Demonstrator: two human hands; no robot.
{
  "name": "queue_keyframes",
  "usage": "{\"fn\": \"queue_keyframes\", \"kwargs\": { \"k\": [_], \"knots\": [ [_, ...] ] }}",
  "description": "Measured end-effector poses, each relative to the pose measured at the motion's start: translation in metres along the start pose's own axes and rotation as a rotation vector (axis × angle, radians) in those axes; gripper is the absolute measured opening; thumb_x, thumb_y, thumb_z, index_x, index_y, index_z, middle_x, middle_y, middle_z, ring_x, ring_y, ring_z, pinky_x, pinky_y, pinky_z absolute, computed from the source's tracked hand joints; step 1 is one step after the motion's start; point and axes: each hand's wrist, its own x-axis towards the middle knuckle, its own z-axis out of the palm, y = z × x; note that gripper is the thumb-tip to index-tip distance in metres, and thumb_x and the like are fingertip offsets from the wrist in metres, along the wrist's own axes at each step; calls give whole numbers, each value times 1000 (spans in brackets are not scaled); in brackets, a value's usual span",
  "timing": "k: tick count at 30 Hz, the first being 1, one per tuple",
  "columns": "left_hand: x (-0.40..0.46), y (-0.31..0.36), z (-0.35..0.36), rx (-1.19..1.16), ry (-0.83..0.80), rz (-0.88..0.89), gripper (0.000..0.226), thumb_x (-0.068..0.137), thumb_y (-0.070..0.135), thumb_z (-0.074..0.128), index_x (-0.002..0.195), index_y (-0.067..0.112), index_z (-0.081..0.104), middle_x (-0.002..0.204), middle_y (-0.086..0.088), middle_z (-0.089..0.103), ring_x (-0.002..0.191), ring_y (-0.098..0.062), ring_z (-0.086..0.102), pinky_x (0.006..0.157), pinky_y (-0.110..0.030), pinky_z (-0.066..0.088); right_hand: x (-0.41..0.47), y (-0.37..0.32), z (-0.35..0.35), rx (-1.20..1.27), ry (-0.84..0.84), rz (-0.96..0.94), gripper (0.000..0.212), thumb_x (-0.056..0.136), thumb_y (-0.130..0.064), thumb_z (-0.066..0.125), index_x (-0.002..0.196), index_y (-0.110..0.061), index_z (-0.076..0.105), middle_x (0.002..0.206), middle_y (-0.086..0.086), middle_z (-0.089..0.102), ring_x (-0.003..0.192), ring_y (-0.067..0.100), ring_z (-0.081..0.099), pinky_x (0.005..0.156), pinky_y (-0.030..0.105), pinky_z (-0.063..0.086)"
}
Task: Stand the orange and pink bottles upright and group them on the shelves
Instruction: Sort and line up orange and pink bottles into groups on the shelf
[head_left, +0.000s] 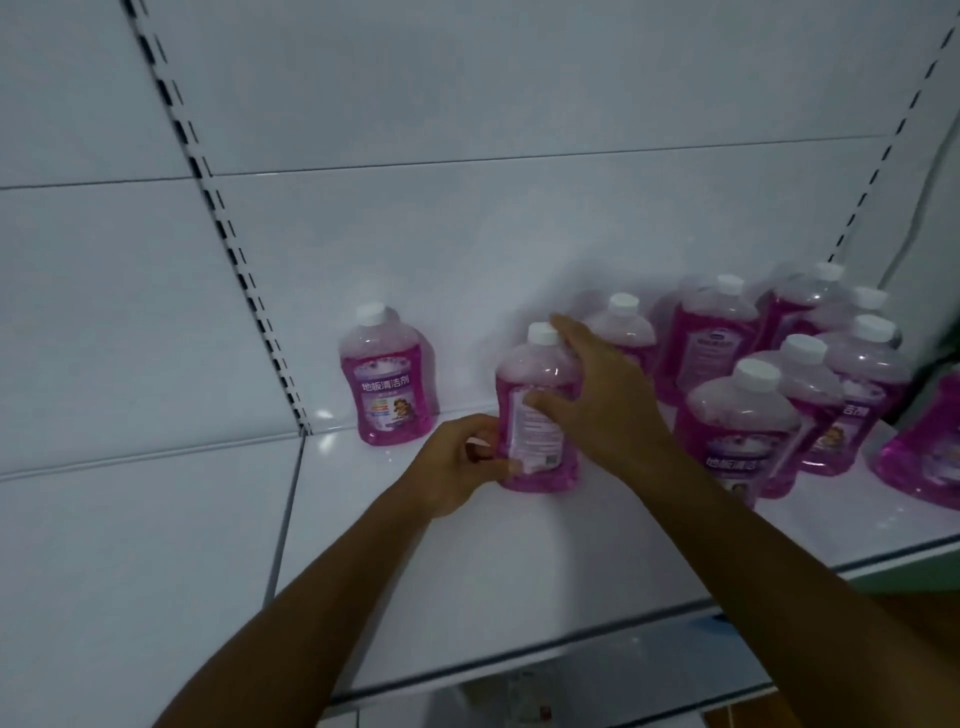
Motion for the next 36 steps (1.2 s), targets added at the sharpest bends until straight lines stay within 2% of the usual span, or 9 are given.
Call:
{"fn": "queue_keyframes", "kwargs": {
  "k": [5,9,13,18,21,25,29,34,36],
  "knots": [
    [-44,12,-19,357,320,51,31,77,30,79,101,20,64,95,6,67,81,-11,64,67,-19,53,11,-34,22,243,-131,92,88,72,-52,75,141,-21,31,126,-4,47,108,15,52,87,31,49],
    [-71,14,-24,565,463,160,44,69,43,82,94,18,57,88,7,63,74,-7,58,62,-18,50,18,-55,42,406,-112,99,67,70,-36,82,122,-21,43,106,-7,54,89,10,58,69,20,50],
    [-79,18,-53,58,379,76,47,77,52,68,104,14,63,102,-2,68,95,-17,65,85,-38,54,31,-50,41,895,-324,97,55,61,-14,86,107,-14,56,101,3,67,89,20,65,71,31,56],
    [-85,11,-61,-623,-98,-148,78,81,45,71,135,-5,45,128,-28,53,116,-45,52,99,-59,43,30,-49,51,1258,-675,73,84,49,-25,92,119,-1,53,111,20,58,99,34,58,89,48,49],
    [-86,5,-59,-662,-37,-117,79,80,39,75,132,-13,44,128,-36,48,118,-53,46,103,-67,35,33,-48,59,1243,-740,76,64,72,-15,75,130,-3,50,121,24,53,106,42,51,99,59,38],
    [-84,7,-60,-577,309,-93,45,81,24,72,117,0,63,112,-21,68,100,-33,66,83,-40,55,39,-50,61,918,-642,99,43,95,-16,55,137,-19,51,121,9,65,105,32,63,93,44,51],
    [-81,6,-61,-272,516,-90,44,71,22,77,113,14,65,103,-6,72,96,-27,69,77,-38,58,37,-51,69,506,-531,-156,57,87,-22,69,139,-21,47,120,0,65,102,18,65,83,35,58],
    [-74,-7,-72,61,614,-56,49,74,30,80,120,16,65,107,5,72,96,-13,68,80,-32,59,37,-50,83,357,-333,-248,58,79,-21,77,132,-19,53,119,-3,64,102,11,61,85,20,53],
    [-70,-10,-77,153,616,-54,48,77,30,79,121,16,66,109,7,71,96,-9,67,81,-28,58,37,-48,92,261,-301,-289,60,80,-26,76,133,-20,51,123,0,63,105,15,61,88,26,54]
  ]
}}
